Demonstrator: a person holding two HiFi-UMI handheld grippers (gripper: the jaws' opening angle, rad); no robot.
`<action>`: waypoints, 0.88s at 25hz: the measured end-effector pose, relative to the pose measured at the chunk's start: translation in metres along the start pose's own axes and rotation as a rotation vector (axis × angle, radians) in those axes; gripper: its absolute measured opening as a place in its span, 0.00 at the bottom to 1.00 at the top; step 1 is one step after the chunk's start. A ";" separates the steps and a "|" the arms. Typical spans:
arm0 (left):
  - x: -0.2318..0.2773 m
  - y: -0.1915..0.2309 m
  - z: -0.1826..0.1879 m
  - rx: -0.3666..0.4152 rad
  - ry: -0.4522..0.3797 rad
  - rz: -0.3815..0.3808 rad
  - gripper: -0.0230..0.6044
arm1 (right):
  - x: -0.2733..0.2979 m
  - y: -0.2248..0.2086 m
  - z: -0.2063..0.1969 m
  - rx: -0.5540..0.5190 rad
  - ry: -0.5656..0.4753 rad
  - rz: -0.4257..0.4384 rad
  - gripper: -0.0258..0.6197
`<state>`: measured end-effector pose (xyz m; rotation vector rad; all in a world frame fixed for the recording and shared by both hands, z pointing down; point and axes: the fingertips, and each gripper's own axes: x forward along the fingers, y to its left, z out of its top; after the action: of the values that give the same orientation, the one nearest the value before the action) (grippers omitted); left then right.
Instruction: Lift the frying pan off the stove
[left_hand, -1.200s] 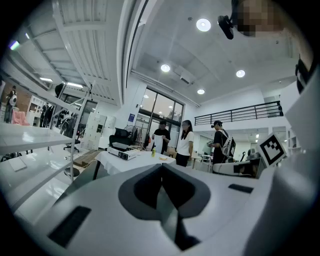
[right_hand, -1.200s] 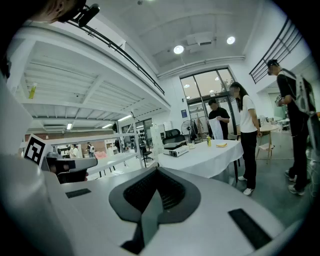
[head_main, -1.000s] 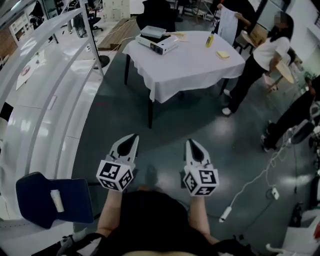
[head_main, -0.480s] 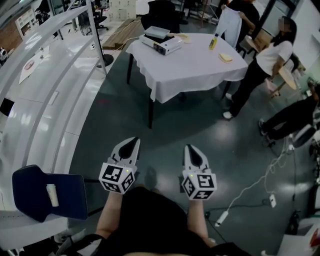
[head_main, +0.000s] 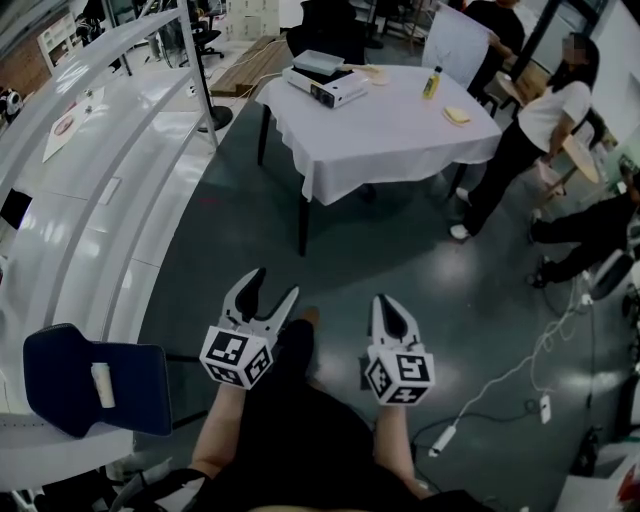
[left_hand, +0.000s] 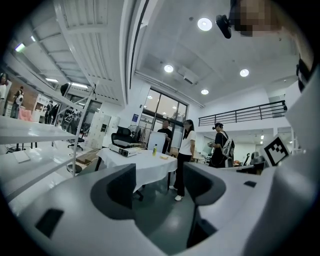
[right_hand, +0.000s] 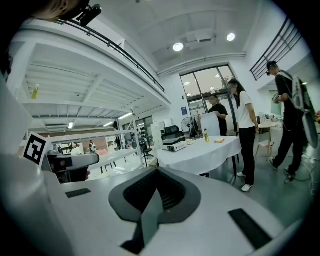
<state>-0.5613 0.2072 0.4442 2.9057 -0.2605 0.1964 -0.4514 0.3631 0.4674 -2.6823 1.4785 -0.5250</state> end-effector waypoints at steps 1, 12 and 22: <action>0.005 -0.001 -0.001 0.003 0.003 -0.006 0.48 | 0.003 -0.003 -0.001 0.005 0.004 -0.002 0.05; 0.105 0.025 0.025 -0.024 -0.003 -0.070 0.49 | 0.072 -0.045 0.030 0.005 0.001 -0.030 0.05; 0.213 0.082 0.064 -0.027 -0.001 -0.092 0.49 | 0.177 -0.080 0.083 -0.013 -0.009 -0.057 0.05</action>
<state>-0.3617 0.0798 0.4311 2.8834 -0.1276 0.1754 -0.2743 0.2499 0.4530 -2.7399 1.4114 -0.5069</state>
